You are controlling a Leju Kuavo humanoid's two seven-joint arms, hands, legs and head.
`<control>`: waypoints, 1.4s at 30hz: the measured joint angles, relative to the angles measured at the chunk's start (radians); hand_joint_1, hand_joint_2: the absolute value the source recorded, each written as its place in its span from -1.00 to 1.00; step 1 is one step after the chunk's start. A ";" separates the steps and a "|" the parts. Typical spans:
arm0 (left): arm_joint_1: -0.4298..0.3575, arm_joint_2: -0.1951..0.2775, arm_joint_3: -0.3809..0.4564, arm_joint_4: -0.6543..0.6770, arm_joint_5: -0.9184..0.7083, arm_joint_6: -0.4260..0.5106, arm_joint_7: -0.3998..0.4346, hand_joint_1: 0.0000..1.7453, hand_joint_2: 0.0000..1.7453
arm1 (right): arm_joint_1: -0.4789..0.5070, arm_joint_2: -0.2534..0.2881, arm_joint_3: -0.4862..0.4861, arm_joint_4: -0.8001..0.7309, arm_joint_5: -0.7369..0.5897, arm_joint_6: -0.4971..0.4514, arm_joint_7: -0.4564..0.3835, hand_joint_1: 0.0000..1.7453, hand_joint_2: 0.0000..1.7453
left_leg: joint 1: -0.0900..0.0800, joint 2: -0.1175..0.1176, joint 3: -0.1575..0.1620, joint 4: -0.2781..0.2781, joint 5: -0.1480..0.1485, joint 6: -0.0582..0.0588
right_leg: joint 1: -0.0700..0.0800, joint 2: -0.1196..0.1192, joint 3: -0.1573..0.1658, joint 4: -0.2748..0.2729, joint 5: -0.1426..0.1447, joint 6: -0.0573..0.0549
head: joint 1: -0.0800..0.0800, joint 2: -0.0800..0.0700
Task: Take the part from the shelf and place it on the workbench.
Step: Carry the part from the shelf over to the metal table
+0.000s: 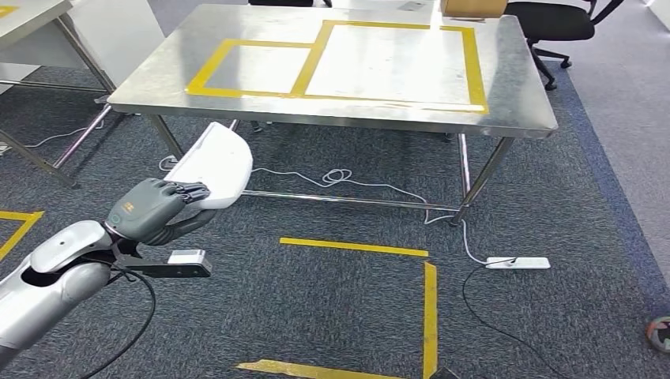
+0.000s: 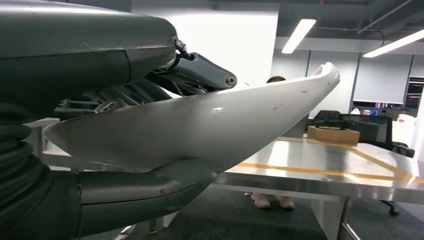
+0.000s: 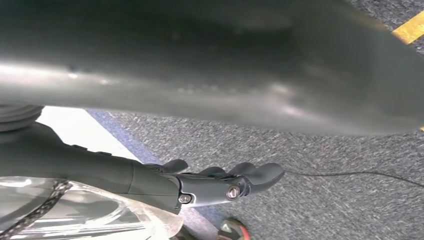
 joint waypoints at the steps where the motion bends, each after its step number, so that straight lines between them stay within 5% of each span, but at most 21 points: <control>1: -0.002 0.000 0.000 0.000 0.001 -0.005 0.000 1.00 1.00 | 0.000 0.000 0.000 0.000 -0.001 0.000 0.000 -1.00 -1.00 | 0.000 0.000 0.000 0.000 0.000 0.000 | 0.000 0.000 0.000 0.000 0.000 0.000 | 0.000 0.000; 10: -0.047 -0.002 -0.001 0.008 0.031 -0.062 0.000 1.00 1.00 | -0.006 0.000 0.000 0.000 -0.015 0.000 0.001 -1.00 -1.00 | -0.001 0.000 -0.001 0.003 0.000 0.001 | -0.001 0.000 0.000 -0.001 0.001 0.002 | 0.000 0.000; 17: -0.052 -0.002 -0.002 0.012 0.033 -0.063 -0.001 1.00 1.00 | 0.009 -0.001 0.000 0.000 -0.014 -0.001 0.009 -1.00 -1.00 | -0.001 0.005 0.005 -0.011 0.007 0.020 | -0.005 -0.012 -0.007 0.002 -0.004 0.016 | 0.000 0.000; 19: -0.050 -0.002 -0.003 0.012 0.032 -0.061 -0.001 1.00 1.00 | 0.012 -0.003 0.000 0.000 -0.014 -0.003 0.009 -1.00 -1.00 | 0.005 0.014 0.011 -0.025 0.015 0.028 | -0.004 -0.051 -0.044 0.071 -0.045 0.022 | 0.002 0.000; 22: -0.036 -0.003 -0.005 0.012 0.032 -0.058 -0.003 1.00 1.00 | 0.014 -0.005 0.000 0.000 -0.015 -0.007 0.009 -1.00 -1.00 | 0.005 0.025 0.011 -0.026 0.014 0.028 | -0.012 -0.083 -0.139 0.265 -0.125 0.035 | 0.003 0.000; 24: -0.026 -0.003 -0.007 0.013 0.031 -0.056 -0.003 1.00 1.00 | 0.016 -0.007 0.000 0.000 -0.015 -0.009 0.008 -1.00 -1.00 | 0.010 0.031 0.013 -0.025 0.010 0.022 | -0.020 -0.086 -0.139 0.262 -0.102 0.043 | 0.003 0.000; 26: -0.021 -0.003 -0.007 0.013 0.031 -0.054 -0.004 1.00 1.00 | 0.016 -0.010 0.000 0.000 -0.015 -0.012 0.007 -1.00 -1.00 | 0.017 0.034 0.017 -0.020 0.002 0.008 | -0.025 -0.092 -0.067 0.127 -0.040 0.051 | 0.004 0.000; 28: -0.019 -0.001 -0.006 0.013 0.030 -0.048 -0.005 1.00 1.00 | 0.014 -0.012 0.000 0.000 -0.015 -0.014 0.004 -1.00 -1.00 | 0.017 0.035 0.018 -0.012 -0.005 -0.008 | -0.026 -0.092 -0.008 0.024 -0.014 0.045 | 0.006 0.000; 33: -0.007 0.006 -0.004 0.012 0.027 -0.036 -0.007 1.00 1.00 | 0.015 -0.012 -0.001 0.000 -0.015 -0.017 0.000 -1.00 -1.00 | 0.019 0.034 0.012 0.014 -0.030 -0.031 | -0.021 -0.085 0.006 0.014 -0.024 -0.001 | 0.007 0.000; 37: 0.008 0.012 -0.003 0.012 0.025 -0.030 -0.007 1.00 1.00 | 0.015 -0.012 -0.001 0.000 -0.015 -0.019 -0.002 -1.00 -1.00 | 0.017 0.032 -0.110 0.262 -0.135 -0.031 | -0.014 -0.081 0.014 0.013 -0.030 -0.021 | 0.006 0.000; 39: 0.018 0.013 -0.003 0.012 0.023 -0.030 -0.007 1.00 1.00 | 0.017 -0.012 -0.001 0.000 -0.015 -0.019 -0.002 -1.00 -1.00 | 0.015 0.031 -0.132 0.285 -0.113 -0.023 | -0.007 -0.078 0.021 0.013 -0.035 -0.025 | 0.006 0.000; 42: 0.023 0.016 -0.002 0.012 0.023 -0.027 -0.007 1.00 1.00 | 0.016 -0.011 -0.001 0.000 -0.015 -0.019 -0.002 -1.00 -1.00 | 0.003 0.028 -0.059 0.101 -0.001 0.005 | 0.002 -0.072 0.035 0.013 -0.044 -0.025 | 0.008 0.000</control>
